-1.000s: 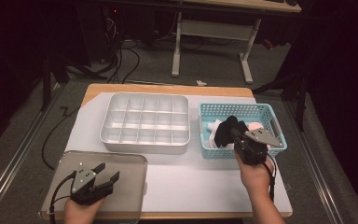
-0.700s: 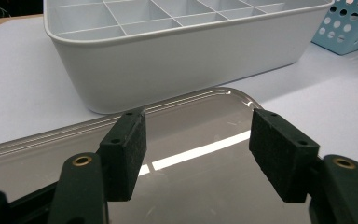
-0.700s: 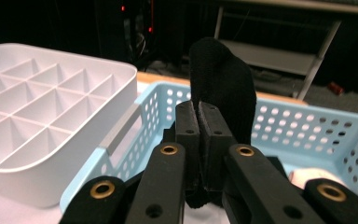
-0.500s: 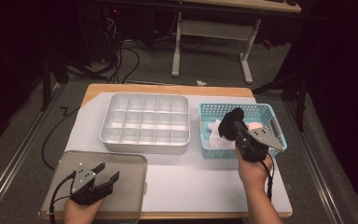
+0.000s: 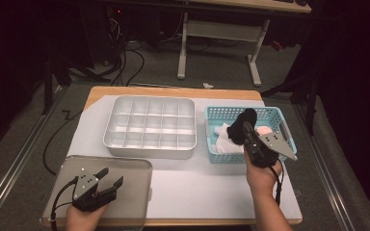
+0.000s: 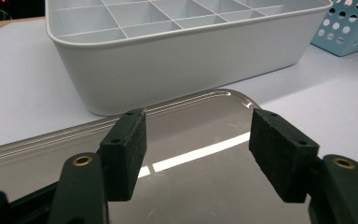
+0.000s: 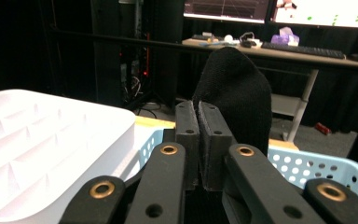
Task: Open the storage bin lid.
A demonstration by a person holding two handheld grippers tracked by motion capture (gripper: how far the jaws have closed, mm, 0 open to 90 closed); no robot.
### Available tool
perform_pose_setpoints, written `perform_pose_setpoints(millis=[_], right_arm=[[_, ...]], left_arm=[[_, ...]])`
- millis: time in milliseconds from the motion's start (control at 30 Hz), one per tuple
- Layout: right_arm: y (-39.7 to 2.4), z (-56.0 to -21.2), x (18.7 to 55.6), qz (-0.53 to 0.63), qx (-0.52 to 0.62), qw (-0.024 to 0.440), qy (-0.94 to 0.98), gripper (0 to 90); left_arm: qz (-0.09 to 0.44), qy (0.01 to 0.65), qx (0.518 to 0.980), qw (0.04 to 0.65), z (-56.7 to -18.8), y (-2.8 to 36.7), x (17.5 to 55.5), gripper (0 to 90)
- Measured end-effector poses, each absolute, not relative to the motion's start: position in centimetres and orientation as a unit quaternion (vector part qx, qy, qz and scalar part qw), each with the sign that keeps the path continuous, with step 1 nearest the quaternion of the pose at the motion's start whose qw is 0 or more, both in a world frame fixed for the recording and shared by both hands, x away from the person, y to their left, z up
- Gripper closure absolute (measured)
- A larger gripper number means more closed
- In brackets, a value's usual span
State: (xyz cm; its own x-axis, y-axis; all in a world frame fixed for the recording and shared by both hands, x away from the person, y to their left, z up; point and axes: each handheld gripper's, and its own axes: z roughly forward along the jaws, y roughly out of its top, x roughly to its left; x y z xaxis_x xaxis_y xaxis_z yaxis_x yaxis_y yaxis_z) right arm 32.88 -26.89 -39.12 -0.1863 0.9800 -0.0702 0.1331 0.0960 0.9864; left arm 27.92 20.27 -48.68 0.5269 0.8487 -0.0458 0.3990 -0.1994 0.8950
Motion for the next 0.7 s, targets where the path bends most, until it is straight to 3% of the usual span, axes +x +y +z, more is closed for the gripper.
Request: perform_pose_setpoints(millis=[400,700], right_arm=[[-25.0,-35.1,30.4,0.523,0.414,0.437,0.603,87.6],[-20.8,-36.2,28.4,0.549,0.373,0.382,0.643,87.5]], left_arm=[[0.239,0.425,0.734,0.474,-48.6,20.3,27.9,37.3],[0.239,0.422,0.733,0.477,-48.7,20.3,27.8,37.9]])
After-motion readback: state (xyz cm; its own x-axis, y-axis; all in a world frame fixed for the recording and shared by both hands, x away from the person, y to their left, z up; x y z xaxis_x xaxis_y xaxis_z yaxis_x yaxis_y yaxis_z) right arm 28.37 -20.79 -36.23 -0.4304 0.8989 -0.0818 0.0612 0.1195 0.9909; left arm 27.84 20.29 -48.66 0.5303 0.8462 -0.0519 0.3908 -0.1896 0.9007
